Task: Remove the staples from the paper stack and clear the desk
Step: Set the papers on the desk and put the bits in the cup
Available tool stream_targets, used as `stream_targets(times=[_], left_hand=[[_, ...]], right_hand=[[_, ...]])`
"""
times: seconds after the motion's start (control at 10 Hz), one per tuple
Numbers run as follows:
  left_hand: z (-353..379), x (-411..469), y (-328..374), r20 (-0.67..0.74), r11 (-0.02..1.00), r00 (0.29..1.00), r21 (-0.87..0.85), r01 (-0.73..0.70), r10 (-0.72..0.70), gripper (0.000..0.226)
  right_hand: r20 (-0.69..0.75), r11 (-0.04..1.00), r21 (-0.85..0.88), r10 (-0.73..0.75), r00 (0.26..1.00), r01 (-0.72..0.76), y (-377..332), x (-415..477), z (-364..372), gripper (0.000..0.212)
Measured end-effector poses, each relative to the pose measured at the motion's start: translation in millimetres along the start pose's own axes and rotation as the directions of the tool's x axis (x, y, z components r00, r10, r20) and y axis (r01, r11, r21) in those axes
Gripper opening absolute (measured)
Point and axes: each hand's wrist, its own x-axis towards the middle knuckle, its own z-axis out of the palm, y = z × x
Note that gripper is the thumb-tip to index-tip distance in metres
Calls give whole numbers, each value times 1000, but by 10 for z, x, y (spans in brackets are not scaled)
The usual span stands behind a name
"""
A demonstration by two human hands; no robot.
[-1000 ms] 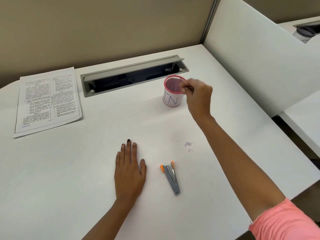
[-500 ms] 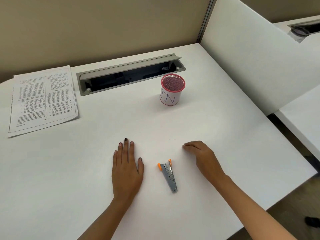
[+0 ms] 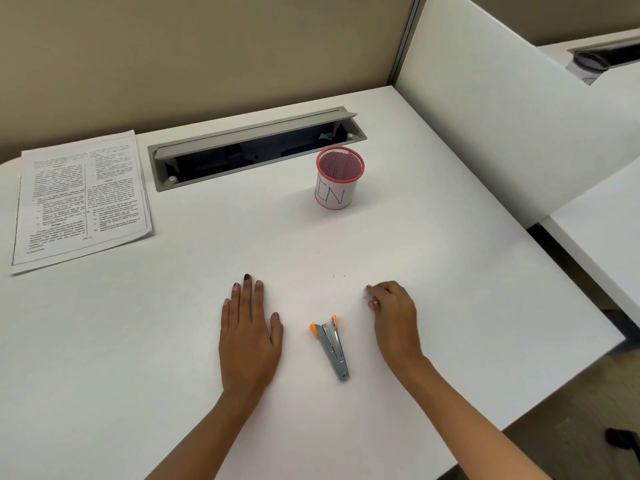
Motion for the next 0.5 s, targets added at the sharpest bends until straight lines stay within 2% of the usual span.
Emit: stream_targets(times=[0.2,0.3,0.4,0.5], left_hand=[[7,0,-4,0,1000,1000,-2,1,-1,60],[6,1,0,0,1000,1000,-8,2,-2,60],[2,1,2,4,1000,1000,-1,2,-2,60],[2,0,1,3,1000,1000,-4,3,-3,60]], right_hand=[[69,991,-109,-70,995,77,-125,-108,110,39],[38,949,-268,-161,986,166,-156,-145,171,52],[50,866,-468,-176,983,179,-167,-117,168,51],[21,868,-465,-186,982,174,-200,-44,86,49]])
